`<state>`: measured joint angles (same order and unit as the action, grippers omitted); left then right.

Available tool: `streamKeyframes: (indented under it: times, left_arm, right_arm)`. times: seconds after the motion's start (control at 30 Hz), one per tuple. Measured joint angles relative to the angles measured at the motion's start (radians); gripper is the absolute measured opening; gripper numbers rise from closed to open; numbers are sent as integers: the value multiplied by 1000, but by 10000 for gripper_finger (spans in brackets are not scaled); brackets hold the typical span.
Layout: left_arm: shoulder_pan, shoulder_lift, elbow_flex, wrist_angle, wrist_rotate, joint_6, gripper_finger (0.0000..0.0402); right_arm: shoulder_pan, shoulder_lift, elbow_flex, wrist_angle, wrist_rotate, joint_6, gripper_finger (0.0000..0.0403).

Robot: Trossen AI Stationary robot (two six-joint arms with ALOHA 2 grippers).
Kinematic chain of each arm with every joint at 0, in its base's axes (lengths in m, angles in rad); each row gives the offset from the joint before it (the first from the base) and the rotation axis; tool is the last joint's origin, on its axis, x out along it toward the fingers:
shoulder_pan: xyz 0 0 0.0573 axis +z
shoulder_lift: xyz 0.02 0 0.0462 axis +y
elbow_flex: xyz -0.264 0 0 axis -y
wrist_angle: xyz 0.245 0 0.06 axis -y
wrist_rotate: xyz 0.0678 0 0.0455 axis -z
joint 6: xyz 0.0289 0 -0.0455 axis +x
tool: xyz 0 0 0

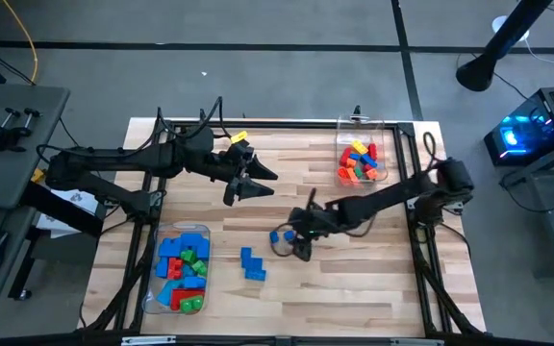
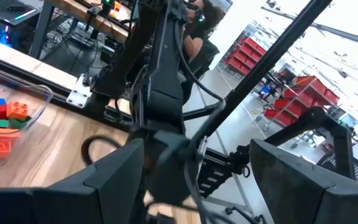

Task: Sort blocks by size
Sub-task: Put the small blue game piece into the top transparent bin

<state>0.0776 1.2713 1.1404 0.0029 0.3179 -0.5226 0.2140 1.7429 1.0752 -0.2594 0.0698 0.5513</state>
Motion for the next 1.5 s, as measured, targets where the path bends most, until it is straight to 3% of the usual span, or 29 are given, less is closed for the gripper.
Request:
streamKeyframes:
  times: [0.2, 0.37, 0.5, 0.97, 1.07, 1.2, 1.3, 1.4, 1.5]
  left_arm:
    - [0, 0, 0, -2, 0, 0, 280]
    - [0, 0, 0, -5, 0, 0, 280]
    - [0, 0, 0, -3, -5, 0, 280]
    - [0, 0, 0, 55, 13, 1, 280]
    - [0, 0, 0, 12, 30, 3, 280]
    - [-6, -18, 0, -63, 128, 30, 280]
    - [-28, -54, 0, -158, 146, 66, 280]
    - [-64, -95, 0, -269, 88, 124, 280]
    - [-110, -118, 0, -340, -48, 160, 280]
  right_arm:
    - [-20, 69, 126, -128, 26, -289, 240]
    - [-24, 72, 130, -135, 30, -567, 240]
    - [-30, 76, 128, -115, 32, -660, 240]
    - [-33, 197, 126, -67, -3, -663, 232]
    - [-33, 201, 126, -66, 16, -654, 194]
    - [-42, 196, 126, -86, 30, -551, 92]
    - [-63, 177, 127, -168, 19, -496, 88]
    - [-88, 128, 126, -306, 58, -483, 87]
    - [-119, 26, 126, -429, 148, -513, 87]
